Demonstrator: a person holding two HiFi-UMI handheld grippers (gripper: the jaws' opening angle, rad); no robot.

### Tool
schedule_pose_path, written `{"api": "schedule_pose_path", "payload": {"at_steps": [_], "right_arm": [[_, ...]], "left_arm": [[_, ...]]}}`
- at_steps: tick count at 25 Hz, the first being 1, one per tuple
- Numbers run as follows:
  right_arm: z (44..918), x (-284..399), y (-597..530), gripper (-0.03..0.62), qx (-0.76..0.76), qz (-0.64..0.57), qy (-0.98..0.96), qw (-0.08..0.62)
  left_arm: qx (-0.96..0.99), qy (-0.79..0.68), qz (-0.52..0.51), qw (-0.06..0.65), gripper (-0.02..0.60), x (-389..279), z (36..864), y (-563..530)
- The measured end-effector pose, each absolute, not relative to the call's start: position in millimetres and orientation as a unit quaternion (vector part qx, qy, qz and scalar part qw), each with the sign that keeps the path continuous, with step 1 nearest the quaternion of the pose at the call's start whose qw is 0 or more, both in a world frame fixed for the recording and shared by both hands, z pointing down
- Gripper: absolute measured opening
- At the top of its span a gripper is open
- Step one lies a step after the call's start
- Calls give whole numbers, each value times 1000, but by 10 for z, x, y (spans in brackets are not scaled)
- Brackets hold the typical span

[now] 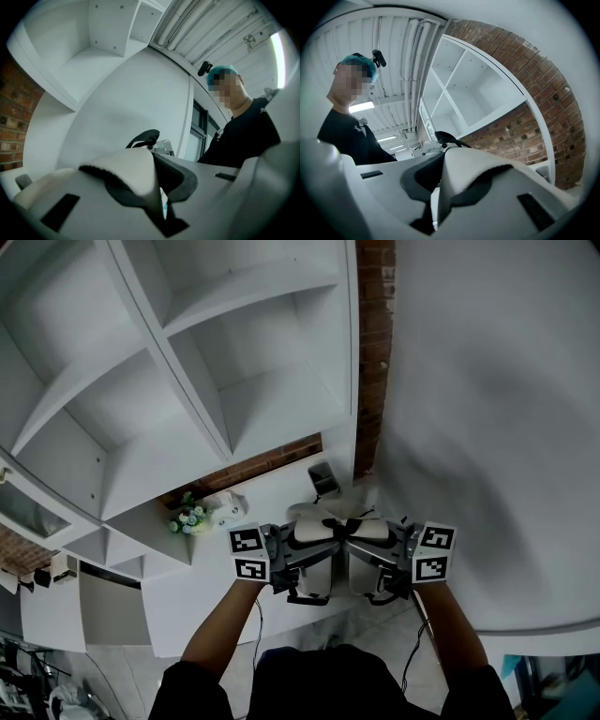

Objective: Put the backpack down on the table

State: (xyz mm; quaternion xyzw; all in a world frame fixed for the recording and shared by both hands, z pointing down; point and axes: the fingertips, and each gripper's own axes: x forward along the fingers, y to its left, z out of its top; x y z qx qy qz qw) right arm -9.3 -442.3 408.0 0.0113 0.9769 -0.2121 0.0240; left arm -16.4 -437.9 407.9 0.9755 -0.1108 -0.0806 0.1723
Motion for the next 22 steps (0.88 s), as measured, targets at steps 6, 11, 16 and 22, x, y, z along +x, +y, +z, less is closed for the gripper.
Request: {"api": "schedule_pose_path", "payload": {"at_steps": [6, 11, 16, 22], "right_arm": [[4442, -126, -4292, 52, -16, -197, 980, -12], [4456, -33, -4261, 54, 11, -291, 955, 54], [4647, -56, -4211, 54, 4, -293, 955, 44], [4980, -56, -4288, 60, -29, -260, 965, -7]], "left_arm": [[966, -105, -110, 210, 63, -191, 4342, -4269], [967, -103, -91, 214, 63, -135, 4498, -4220], [962, -113, -86, 234, 63, -137, 4707, -4182], [959, -127, -80, 241, 63, -148, 4990, -4252]]}}
